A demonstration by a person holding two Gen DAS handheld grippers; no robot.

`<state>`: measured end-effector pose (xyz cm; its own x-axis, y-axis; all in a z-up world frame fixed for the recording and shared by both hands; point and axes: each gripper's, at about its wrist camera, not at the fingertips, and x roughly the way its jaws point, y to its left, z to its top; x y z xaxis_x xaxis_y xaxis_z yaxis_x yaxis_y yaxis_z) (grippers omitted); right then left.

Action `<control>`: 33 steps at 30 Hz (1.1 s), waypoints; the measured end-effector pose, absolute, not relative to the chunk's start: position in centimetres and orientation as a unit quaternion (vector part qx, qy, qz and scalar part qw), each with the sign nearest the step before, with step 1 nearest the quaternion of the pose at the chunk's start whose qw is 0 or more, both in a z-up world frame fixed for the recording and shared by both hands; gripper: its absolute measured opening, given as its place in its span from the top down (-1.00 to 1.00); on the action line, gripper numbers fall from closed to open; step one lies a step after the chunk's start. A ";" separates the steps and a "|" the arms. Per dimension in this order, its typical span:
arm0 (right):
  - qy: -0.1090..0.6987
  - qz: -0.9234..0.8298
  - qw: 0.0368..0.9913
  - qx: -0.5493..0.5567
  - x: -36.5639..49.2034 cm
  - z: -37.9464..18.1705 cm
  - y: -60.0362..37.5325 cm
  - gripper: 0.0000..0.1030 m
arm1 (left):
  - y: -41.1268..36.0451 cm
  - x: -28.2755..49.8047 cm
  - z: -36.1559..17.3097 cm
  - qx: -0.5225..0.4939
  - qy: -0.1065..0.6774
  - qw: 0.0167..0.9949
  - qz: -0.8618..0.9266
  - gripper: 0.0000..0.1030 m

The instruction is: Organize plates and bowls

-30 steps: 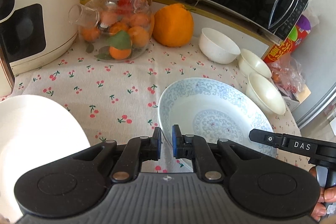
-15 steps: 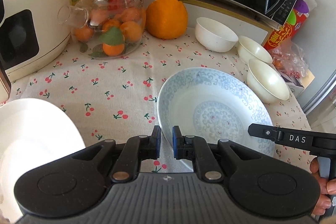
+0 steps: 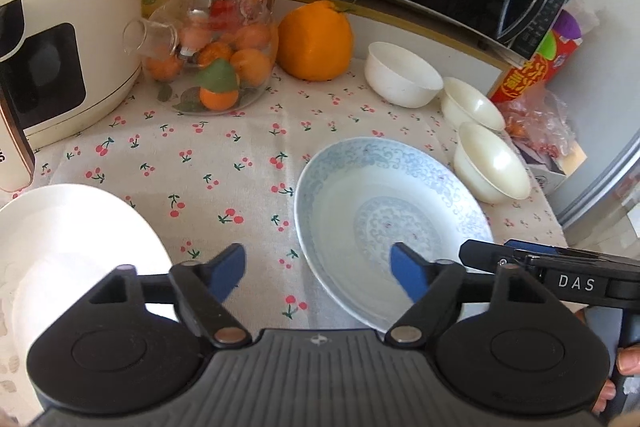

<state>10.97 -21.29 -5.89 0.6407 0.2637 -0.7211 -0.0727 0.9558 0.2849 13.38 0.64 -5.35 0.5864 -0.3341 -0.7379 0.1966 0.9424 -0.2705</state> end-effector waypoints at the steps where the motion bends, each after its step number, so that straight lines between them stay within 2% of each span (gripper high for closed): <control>1: 0.413 0.096 0.898 0.115 10.8 -5.8 -21.3 -0.64 | 0.7 13.2 -5.1 -0.081 0.429 0.887 -0.151 -0.69; 3: 0.413 0.098 0.899 0.111 10.4 -5.6 -21.3 -0.73 | 0.8 12.6 -4.7 -0.079 0.428 0.886 -0.158 -0.87; 9: 0.414 0.103 0.900 0.093 9.0 -5.0 -21.2 -0.83 | 0.8 10.4 -4.0 -0.053 0.423 0.886 -0.182 -0.99; 16: 0.416 0.127 0.895 0.097 7.0 -4.6 -21.1 -0.90 | 1.5 8.0 -3.9 -0.008 0.413 0.890 -0.193 -0.99; 33: 0.401 0.198 0.892 0.058 1.6 -5.1 -18.2 -0.95 | 4.6 2.7 -5.3 -0.014 0.423 0.882 -0.208 -0.99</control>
